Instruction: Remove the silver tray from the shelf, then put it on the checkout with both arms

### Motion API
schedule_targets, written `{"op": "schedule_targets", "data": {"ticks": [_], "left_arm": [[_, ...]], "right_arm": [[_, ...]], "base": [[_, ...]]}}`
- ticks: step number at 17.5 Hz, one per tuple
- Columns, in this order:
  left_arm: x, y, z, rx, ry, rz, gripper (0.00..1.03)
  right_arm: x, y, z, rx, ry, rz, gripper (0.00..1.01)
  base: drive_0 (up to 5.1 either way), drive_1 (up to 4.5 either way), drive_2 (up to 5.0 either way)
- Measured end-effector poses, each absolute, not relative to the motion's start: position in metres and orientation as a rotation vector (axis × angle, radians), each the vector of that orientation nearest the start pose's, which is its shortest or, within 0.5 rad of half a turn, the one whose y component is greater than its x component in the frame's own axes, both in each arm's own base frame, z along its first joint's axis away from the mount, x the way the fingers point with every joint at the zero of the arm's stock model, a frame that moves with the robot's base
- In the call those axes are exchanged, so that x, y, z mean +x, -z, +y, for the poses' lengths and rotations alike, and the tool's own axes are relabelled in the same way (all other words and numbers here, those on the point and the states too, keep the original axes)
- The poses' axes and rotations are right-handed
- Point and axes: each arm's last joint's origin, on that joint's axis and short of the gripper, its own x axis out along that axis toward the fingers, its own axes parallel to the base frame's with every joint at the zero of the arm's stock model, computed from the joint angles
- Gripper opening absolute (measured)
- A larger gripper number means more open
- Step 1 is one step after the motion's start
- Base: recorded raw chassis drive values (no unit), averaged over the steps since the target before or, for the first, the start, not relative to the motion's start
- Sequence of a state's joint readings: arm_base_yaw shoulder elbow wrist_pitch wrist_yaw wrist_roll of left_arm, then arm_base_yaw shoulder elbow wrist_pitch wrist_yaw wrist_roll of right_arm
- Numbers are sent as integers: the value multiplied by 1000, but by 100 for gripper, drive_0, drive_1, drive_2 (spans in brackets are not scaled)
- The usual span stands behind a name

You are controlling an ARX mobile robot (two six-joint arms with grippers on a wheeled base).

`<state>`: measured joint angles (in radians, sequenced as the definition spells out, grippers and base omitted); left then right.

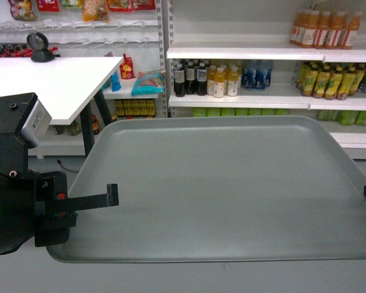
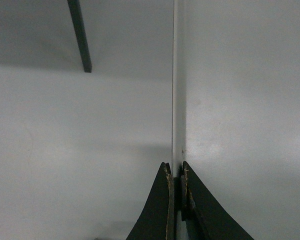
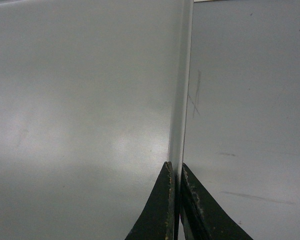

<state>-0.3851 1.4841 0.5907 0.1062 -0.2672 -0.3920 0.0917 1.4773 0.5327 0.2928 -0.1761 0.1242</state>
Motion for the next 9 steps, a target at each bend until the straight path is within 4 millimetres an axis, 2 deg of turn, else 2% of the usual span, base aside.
{"op": "schedule_targets", "data": {"ticks": [9], "left_arm": [[248,-145,-92,-121,-36,752,3]], "right_arm": [[262,-144,29,151,-216,673,2]], "base": [[-500,246,246]]}}
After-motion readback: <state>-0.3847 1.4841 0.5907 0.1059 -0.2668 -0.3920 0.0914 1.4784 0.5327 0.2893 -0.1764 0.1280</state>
